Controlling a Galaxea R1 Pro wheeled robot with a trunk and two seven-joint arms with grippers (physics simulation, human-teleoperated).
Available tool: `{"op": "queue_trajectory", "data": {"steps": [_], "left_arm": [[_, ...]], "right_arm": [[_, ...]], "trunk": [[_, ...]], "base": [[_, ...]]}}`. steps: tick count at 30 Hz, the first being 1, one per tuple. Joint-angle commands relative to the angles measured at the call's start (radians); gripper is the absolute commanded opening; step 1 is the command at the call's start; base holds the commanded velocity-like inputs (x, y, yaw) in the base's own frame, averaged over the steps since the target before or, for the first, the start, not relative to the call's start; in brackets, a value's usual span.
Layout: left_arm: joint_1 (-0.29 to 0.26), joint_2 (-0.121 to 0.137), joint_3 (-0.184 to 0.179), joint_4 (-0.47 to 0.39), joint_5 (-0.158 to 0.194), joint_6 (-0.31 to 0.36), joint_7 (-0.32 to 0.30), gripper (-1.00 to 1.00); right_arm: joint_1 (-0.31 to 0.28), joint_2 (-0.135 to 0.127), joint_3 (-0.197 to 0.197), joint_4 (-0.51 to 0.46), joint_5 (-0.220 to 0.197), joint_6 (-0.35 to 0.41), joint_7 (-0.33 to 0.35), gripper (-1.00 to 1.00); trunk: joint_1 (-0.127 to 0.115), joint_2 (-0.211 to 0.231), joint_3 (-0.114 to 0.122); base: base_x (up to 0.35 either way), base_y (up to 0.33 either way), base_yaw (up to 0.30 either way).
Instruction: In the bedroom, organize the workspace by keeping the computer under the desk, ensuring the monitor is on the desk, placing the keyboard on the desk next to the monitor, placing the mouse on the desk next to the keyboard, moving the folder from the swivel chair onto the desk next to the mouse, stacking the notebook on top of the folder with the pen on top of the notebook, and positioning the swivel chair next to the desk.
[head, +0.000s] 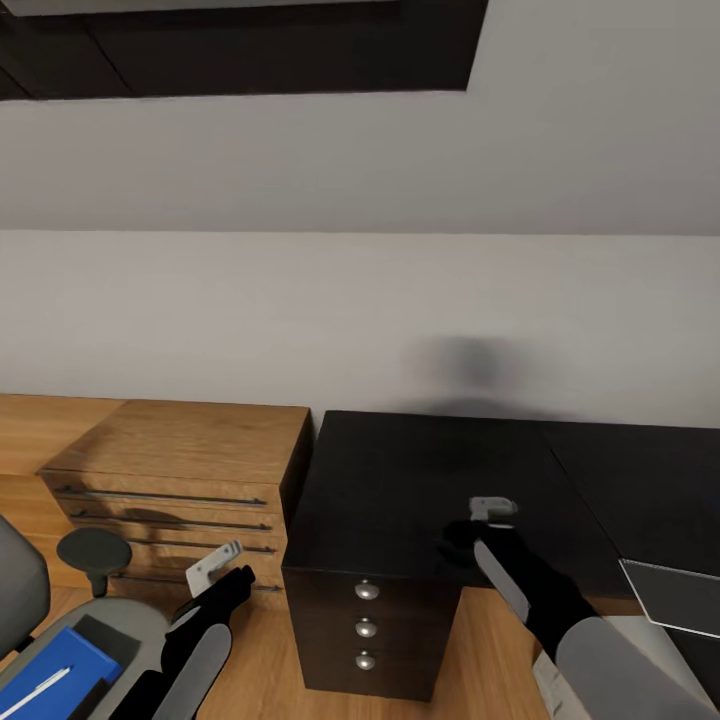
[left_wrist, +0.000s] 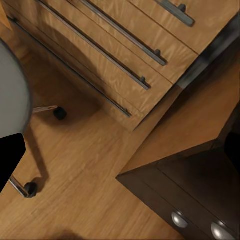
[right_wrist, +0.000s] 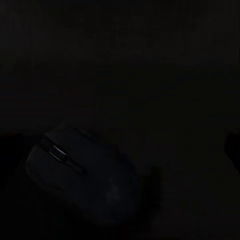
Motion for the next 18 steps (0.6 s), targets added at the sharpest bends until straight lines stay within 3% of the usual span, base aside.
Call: {"op": "queue_trajectory", "data": {"steps": [1,6,8,12,13,18], "left_arm": [[-0.001,0.001,-0.003,-0.002,0.003,0.004,0.006,1.0],[-0.001,0.001,-0.004,-0.002,0.001,0.003,0.006,1.0],[-0.001,0.001,-0.003,-0.002,0.0,0.002,0.005,1.0],[-0.001,0.001,-0.003,-0.003,-0.001,0.002,0.007,1.0],[-0.001,0.001,-0.004,-0.006,-0.001,0.002,0.008,1.0],[-0.001,0.0,-0.006,-0.022,-0.001,0.004,0.009,1.0]], "right_arm": [[-0.001,-0.002,0.033,-0.001,0.017,0.003,0.008,1.0],[-0.001,-0.012,0.078,-0.001,0.107,0.003,0.105,1.0],[-0.001,-0.022,0.09,-0.001,0.177,0.003,0.199,1.0],[-0.001,-0.029,0.096,0.001,0.275,0.0,0.313,1.0],[-0.001,-0.031,0.098,0.001,0.328,-0.003,0.377,1.0],[-0.001,-0.055,0.099,0.005,0.383,-0.014,0.481,1.0]], "trunk": [[0.0,-0.001,-0.001],[0.0,-0.001,-0.001],[0.0,-0.001,-0.001],[0.0,-0.001,-0.001],[0.0,-0.001,-0.001],[0.0,-0.001,-0.001]], "base": [[0.004,0.0,0.0],[0.002,0.0,0.0],[0.0,0.0,0.0],[0.0,0.0,0.0],[0.0,0.0,0.0],[0.0,0.0,0.0]]}}
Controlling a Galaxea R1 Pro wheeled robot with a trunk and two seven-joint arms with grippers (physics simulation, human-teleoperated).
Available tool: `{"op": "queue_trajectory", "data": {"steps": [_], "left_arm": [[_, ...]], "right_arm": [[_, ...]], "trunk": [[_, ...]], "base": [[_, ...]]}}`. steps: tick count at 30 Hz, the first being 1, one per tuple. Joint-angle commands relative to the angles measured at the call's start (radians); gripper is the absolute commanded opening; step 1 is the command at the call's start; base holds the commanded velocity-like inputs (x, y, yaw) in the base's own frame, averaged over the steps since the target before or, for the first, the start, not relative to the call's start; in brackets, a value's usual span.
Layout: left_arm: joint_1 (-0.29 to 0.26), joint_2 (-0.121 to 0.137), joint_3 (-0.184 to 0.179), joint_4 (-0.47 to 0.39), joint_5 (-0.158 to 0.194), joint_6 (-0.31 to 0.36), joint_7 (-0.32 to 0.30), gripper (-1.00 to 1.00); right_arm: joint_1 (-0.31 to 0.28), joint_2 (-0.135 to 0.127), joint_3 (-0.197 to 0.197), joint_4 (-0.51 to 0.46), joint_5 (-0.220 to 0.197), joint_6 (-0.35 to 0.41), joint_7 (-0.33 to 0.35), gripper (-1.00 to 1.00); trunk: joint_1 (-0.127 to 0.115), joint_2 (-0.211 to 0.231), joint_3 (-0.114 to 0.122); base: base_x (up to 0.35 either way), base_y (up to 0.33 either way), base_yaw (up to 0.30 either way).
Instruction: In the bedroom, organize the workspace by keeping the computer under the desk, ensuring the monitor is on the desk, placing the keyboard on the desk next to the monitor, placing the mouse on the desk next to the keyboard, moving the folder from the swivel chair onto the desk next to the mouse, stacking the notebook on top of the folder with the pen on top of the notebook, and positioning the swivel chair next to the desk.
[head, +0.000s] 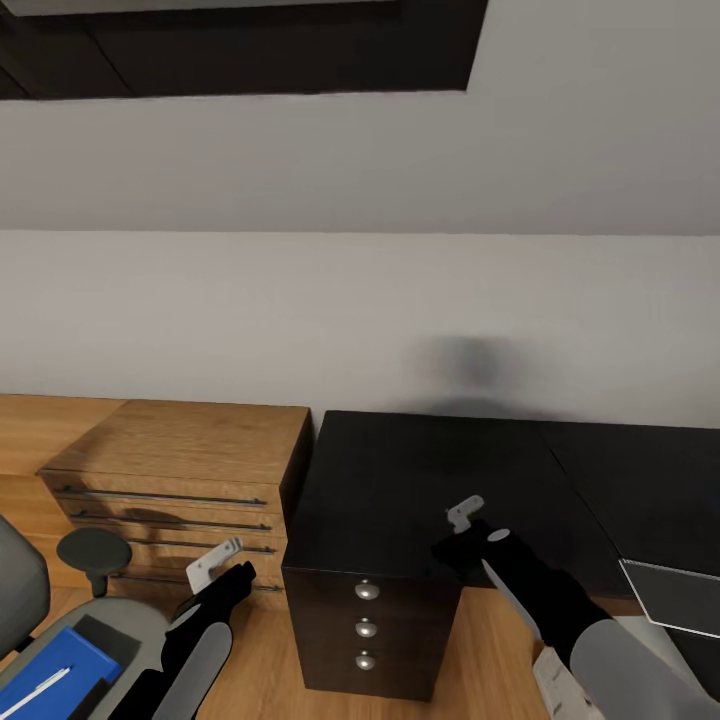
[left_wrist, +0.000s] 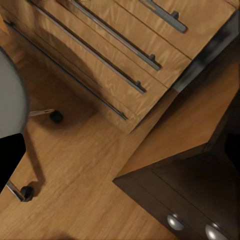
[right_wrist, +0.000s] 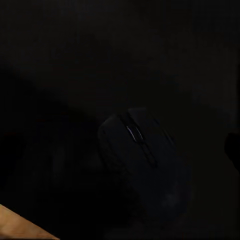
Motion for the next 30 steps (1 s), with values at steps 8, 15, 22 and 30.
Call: {"op": "queue_trajectory", "data": {"steps": [8,15,22,30], "left_arm": [[-0.001,0.001,-0.003,-0.003,0.002,0.006,0.008,1.0],[-0.001,0.001,-0.003,-0.005,0.002,0.005,0.007,1.0],[-0.001,0.0,-0.001,-0.046,0.003,0.003,0.012,1.0],[-0.001,0.0,0.0,-0.05,0.003,0.003,0.013,1.0]], "right_arm": [[-0.001,-0.013,0.003,0.001,-0.004,-0.007,0.015,1.0],[-0.001,-0.012,0.002,0.045,-0.003,-0.01,0.017,1.0],[-0.001,-0.01,0.003,0.078,0.001,-0.01,0.017,1.0],[-0.001,-0.009,0.006,0.095,0.004,-0.009,0.017,1.0]], "trunk": [[0.0,-0.001,-0.001],[0.0,-0.001,-0.001],[0.0,-0.001,-0.001],[0.027,-0.05,-0.023]], "base": [[0.017,0.0,0.0],[0.131,0.0,0.0],[0.021,0.0,0.0],[0.001,0.0,0.0]]}}
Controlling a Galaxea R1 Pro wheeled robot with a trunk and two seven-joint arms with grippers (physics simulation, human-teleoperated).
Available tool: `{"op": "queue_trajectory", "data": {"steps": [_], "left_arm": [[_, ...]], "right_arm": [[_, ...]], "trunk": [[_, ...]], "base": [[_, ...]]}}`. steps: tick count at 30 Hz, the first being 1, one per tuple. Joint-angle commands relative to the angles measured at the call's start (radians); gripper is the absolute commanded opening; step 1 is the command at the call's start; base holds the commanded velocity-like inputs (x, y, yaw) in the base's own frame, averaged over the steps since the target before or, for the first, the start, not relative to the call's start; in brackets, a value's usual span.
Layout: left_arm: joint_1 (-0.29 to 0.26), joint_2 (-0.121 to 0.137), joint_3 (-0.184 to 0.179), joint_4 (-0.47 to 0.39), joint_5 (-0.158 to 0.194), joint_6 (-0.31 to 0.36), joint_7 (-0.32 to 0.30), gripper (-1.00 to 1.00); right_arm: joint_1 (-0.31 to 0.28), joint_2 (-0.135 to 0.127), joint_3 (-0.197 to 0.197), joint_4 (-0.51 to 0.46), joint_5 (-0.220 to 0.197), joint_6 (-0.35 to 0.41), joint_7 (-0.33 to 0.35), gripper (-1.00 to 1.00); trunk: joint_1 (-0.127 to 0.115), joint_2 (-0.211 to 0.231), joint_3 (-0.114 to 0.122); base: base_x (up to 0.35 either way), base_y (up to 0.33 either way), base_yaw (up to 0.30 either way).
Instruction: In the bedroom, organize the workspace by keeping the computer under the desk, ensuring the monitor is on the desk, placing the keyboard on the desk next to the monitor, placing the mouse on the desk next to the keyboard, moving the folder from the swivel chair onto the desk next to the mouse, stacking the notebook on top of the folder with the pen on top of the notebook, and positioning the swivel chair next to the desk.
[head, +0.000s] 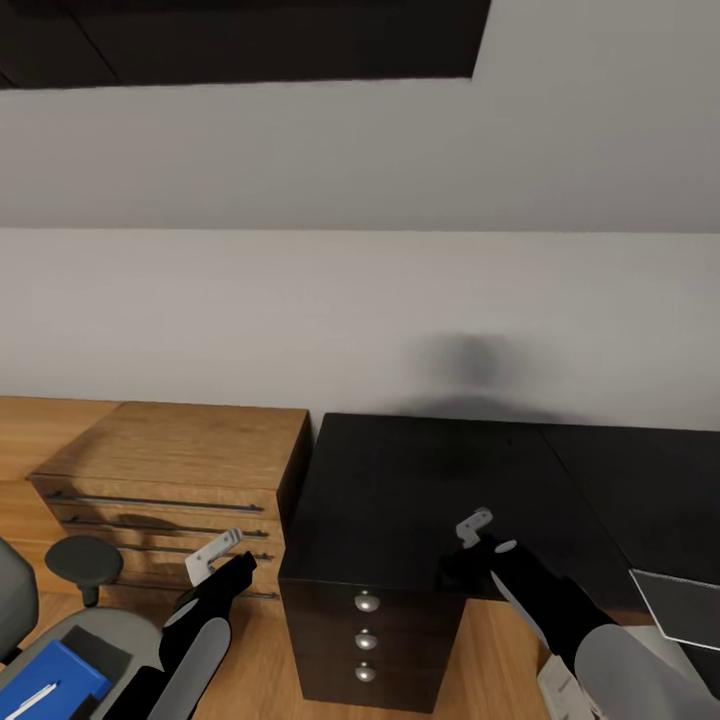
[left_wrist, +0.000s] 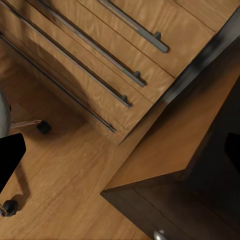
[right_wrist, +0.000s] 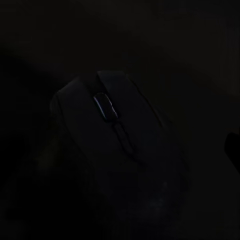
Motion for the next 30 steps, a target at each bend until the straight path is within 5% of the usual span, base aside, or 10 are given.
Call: {"op": "queue_trajectory", "data": {"steps": [1,30], "left_arm": [[-0.001,0.001,-0.002,-0.002,0.003,0.005,0.007,1.0],[-0.001,0.002,0.0,-0.002,0.003,0.006,0.007,1.0]], "right_arm": [[-0.001,-0.001,0.005,0.007,-0.009,0.005,-0.003,1.0],[-0.001,-0.001,0.004,0.018,-0.007,0.005,-0.004,1.0]], "trunk": [[0.004,-0.008,-0.004],[0.035,-0.064,-0.029]], "base": [[0.0,0.0,0.0],[0.0,0.0,0.0]]}}
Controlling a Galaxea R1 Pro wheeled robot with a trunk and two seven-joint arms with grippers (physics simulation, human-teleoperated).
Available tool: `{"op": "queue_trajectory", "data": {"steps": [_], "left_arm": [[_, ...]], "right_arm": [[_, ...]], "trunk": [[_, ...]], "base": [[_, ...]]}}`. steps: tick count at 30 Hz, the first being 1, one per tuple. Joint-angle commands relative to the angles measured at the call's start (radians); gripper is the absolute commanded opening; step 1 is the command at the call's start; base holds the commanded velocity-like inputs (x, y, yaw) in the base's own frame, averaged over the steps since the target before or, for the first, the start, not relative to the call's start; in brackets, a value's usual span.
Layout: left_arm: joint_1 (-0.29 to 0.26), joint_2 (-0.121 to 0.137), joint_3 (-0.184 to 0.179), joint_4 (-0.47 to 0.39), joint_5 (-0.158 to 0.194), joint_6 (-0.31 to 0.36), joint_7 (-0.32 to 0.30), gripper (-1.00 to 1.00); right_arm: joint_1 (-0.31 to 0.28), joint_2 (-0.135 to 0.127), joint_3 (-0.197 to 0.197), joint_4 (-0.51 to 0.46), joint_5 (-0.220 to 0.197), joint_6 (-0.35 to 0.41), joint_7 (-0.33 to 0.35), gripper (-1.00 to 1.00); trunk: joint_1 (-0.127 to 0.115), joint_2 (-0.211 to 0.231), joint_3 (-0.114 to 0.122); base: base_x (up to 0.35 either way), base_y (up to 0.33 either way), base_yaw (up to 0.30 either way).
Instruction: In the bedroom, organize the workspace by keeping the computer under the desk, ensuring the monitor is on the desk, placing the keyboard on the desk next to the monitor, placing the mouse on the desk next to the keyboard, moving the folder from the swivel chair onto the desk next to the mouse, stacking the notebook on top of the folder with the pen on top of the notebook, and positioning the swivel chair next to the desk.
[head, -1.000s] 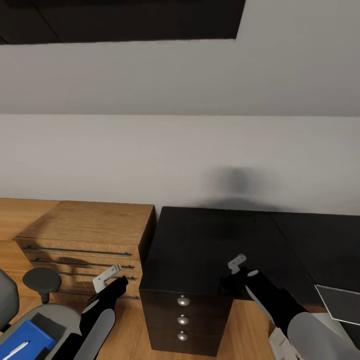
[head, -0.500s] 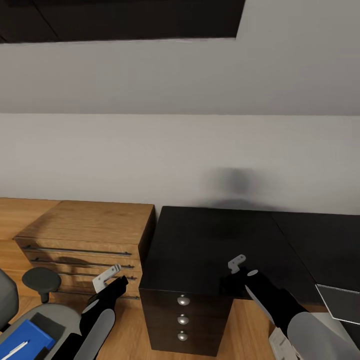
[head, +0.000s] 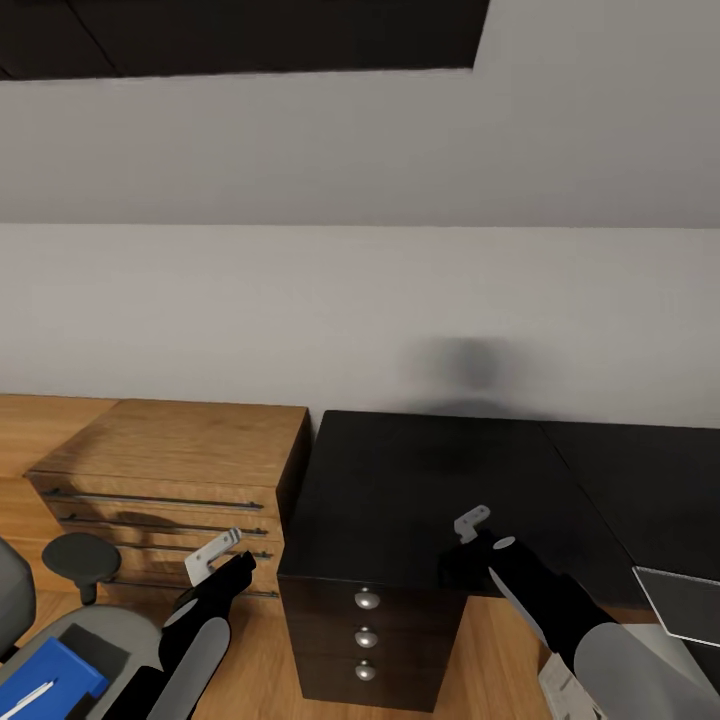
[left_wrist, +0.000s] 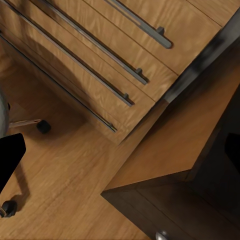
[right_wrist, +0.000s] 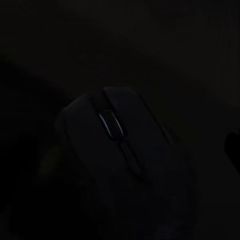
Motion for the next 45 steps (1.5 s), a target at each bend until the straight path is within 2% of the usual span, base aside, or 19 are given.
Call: {"op": "queue_trajectory", "data": {"steps": [1,37,45], "left_arm": [[-0.001,0.001,-0.002,-0.001,0.003,0.004,0.007,1.0],[-0.001,0.002,0.0,-0.004,0.004,0.005,0.007,1.0],[0.0,0.001,-0.002,-0.005,0.003,0.004,0.009,1.0]], "right_arm": [[0.0,-0.001,0.004,0.047,-0.005,0.005,-0.003,-1.0],[0.0,-0.001,0.002,0.046,-0.008,-0.014,-0.003,-1.0],[0.0,-0.001,0.0,0.037,-0.01,-0.013,-0.008,-1.0]], "trunk": [[0.0,-0.001,-0.001],[0.0,-0.001,-0.001],[-0.03,0.055,0.024]], "base": [[0.0,0.0,0.0],[0.0,0.0,0.0],[0.0,0.0,0.0]]}}
